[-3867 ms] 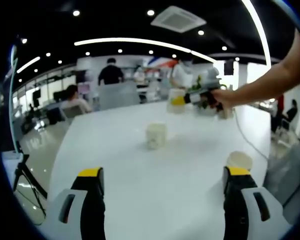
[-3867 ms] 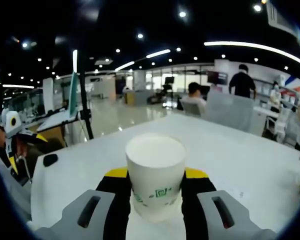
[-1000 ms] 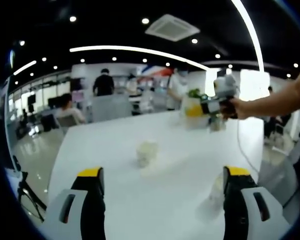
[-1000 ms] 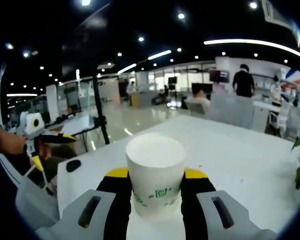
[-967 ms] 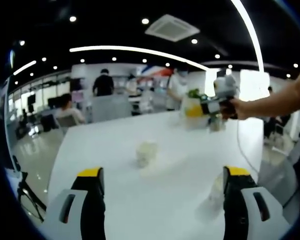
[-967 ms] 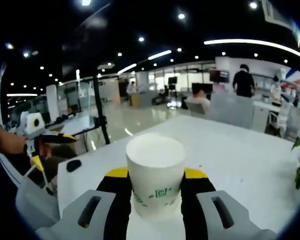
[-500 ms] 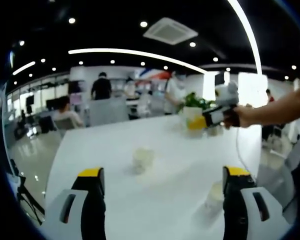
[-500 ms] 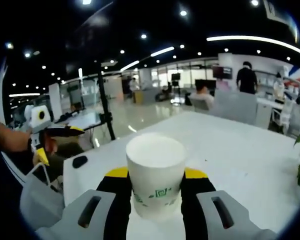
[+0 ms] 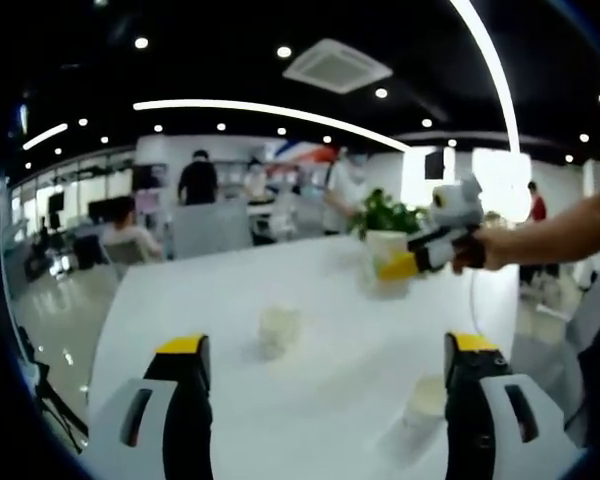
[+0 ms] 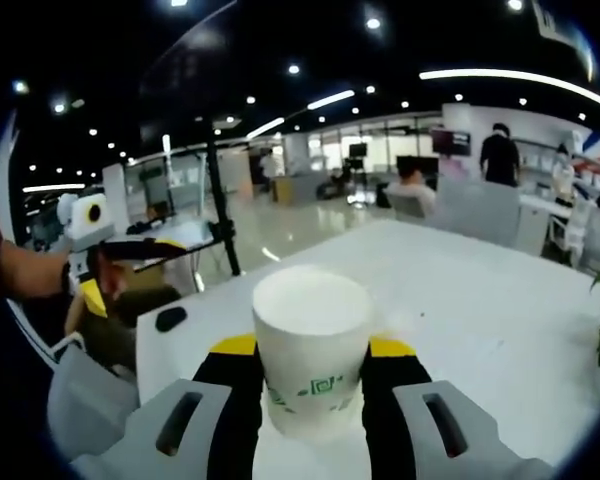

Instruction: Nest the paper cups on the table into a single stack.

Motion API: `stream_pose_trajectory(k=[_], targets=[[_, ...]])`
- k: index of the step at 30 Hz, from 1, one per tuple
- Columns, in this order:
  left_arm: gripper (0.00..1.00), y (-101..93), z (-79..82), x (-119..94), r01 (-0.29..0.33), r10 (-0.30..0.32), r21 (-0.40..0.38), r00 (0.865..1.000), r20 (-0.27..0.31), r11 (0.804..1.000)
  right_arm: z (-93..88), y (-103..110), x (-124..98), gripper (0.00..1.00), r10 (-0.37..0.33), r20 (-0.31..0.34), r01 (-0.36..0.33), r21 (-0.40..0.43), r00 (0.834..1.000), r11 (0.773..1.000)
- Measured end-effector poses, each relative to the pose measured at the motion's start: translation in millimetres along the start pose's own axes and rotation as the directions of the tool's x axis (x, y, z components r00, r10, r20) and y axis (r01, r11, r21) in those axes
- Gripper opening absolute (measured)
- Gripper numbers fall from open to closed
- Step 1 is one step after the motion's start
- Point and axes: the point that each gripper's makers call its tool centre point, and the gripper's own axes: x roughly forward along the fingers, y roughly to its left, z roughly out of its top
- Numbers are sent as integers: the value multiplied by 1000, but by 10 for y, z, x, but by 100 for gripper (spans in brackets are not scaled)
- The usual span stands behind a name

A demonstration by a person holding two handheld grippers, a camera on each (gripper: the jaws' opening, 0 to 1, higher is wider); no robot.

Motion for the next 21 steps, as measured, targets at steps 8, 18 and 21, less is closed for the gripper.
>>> stream_pose_trajectory(k=[8,18,21], targets=[[93,-62,78,33,21,-21,-4,1000,11,1000,25,113,-38,35,15,3,-15,-6,1000,1000],[93,-152,184,75,43,-43,2,999,32,999,-44,315,-90,35,60,-15,-60,-27,998,998],[93,-188,206,96,55,-55,0,998,40,998,-68,387,-110,35,79,-16,-79,-22,997,997]])
